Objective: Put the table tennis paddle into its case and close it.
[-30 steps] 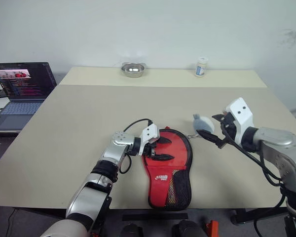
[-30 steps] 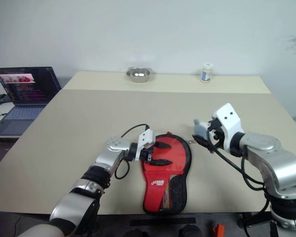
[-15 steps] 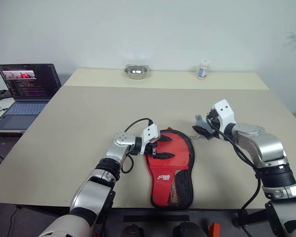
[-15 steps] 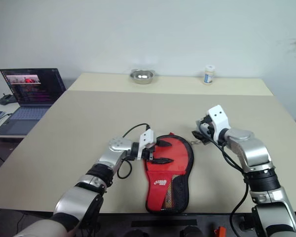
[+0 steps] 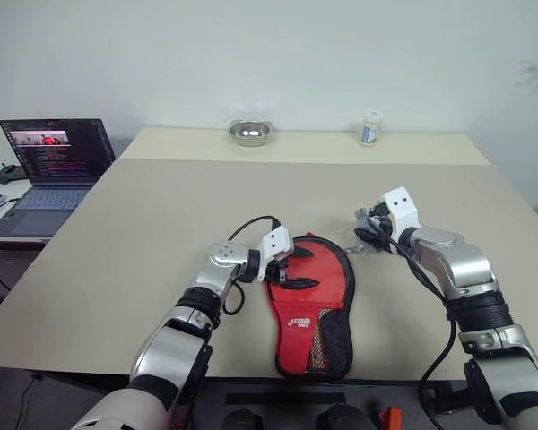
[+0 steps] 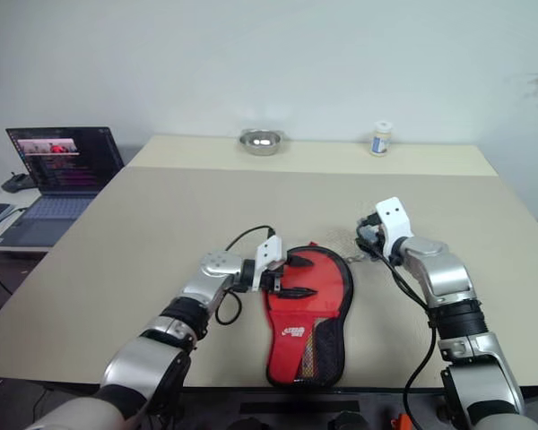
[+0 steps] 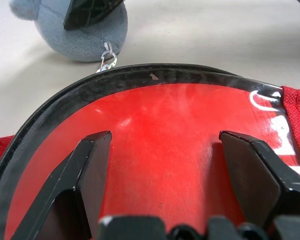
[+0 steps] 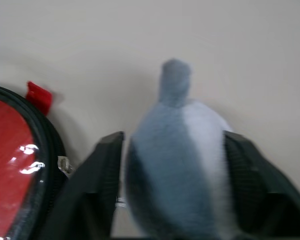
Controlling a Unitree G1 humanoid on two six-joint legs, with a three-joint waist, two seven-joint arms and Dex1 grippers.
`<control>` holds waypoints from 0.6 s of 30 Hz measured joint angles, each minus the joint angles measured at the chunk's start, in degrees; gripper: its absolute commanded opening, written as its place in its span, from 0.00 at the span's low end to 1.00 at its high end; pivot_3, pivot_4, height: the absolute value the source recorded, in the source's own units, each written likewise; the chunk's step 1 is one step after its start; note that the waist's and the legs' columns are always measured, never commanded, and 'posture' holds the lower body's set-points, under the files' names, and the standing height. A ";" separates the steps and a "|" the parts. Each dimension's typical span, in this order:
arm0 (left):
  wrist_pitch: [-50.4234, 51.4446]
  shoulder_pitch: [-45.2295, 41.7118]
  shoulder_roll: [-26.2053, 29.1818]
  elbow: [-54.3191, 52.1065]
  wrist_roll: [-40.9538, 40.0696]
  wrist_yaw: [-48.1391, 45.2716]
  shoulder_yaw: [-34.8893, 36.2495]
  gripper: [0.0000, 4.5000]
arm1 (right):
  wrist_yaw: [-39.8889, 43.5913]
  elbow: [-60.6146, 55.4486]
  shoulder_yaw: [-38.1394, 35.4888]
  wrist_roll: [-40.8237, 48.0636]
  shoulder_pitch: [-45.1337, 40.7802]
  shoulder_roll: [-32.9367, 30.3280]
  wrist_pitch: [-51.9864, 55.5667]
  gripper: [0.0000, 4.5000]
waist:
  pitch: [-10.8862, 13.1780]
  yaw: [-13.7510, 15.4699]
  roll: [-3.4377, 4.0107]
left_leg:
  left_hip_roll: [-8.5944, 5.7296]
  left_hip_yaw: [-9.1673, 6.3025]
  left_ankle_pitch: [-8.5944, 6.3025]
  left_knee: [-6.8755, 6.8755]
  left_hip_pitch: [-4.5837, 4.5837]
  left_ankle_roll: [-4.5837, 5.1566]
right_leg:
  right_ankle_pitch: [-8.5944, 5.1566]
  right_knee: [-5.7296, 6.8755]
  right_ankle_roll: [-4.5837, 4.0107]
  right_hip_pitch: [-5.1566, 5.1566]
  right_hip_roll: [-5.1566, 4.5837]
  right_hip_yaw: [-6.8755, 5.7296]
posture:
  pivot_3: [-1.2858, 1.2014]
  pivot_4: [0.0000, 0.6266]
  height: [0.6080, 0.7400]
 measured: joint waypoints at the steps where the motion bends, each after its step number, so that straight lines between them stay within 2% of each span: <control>1: -0.38 -0.05 -0.16 0.39 0.29 0.35 0.00 0.83 | -0.09 -0.03 0.07 -0.63 0.18 -0.08 -0.03 0.37 | -0.12 0.05 0.04 | -0.01 -0.01 0.00 0.00 0.03 0.00 | 0.00 0.00 0.00 0.03 0.00 0.00 | 0.52 0.24 1.00; 4: -0.97 -0.23 -0.62 1.59 0.71 1.54 0.00 0.83 | -0.49 -0.33 0.71 -2.27 1.01 -0.43 -0.97 0.16 | -0.38 0.23 0.04 | -0.01 -0.02 0.00 0.00 0.15 0.01 | 0.00 -0.01 0.02 0.14 -0.01 -0.01 | 0.52 0.24 1.00; 7: -1.01 -0.42 -1.00 2.47 0.85 2.55 0.00 0.83 | -1.00 -1.10 1.93 -4.15 2.21 -0.80 -2.41 0.02 | -0.54 0.44 0.03 | -0.02 -0.01 0.01 0.00 0.22 0.02 | 0.01 -0.01 0.03 0.20 -0.01 -0.01 | 0.52 0.24 1.00; 12: -0.50 -1.09 -2.22 3.69 0.84 3.68 0.03 0.83 | -0.86 -6.32 2.37 -5.89 5.36 -3.71 -1.44 0.00 | -0.56 1.40 0.05 | -0.07 -0.02 0.03 -0.01 0.19 0.06 | 0.02 -0.07 0.05 0.20 -0.06 -0.02 | 0.52 0.24 1.00; 18: 0.64 -1.48 -3.29 4.72 0.97 3.22 0.04 0.83 | 0.93 -21.63 1.90 -5.80 14.00 -10.76 6.29 0.00 | -0.71 1.93 0.22 | -0.15 -0.10 0.02 -0.06 0.05 0.09 | 0.02 -0.30 0.07 0.20 -0.11 -0.08 | 0.52 0.24 1.00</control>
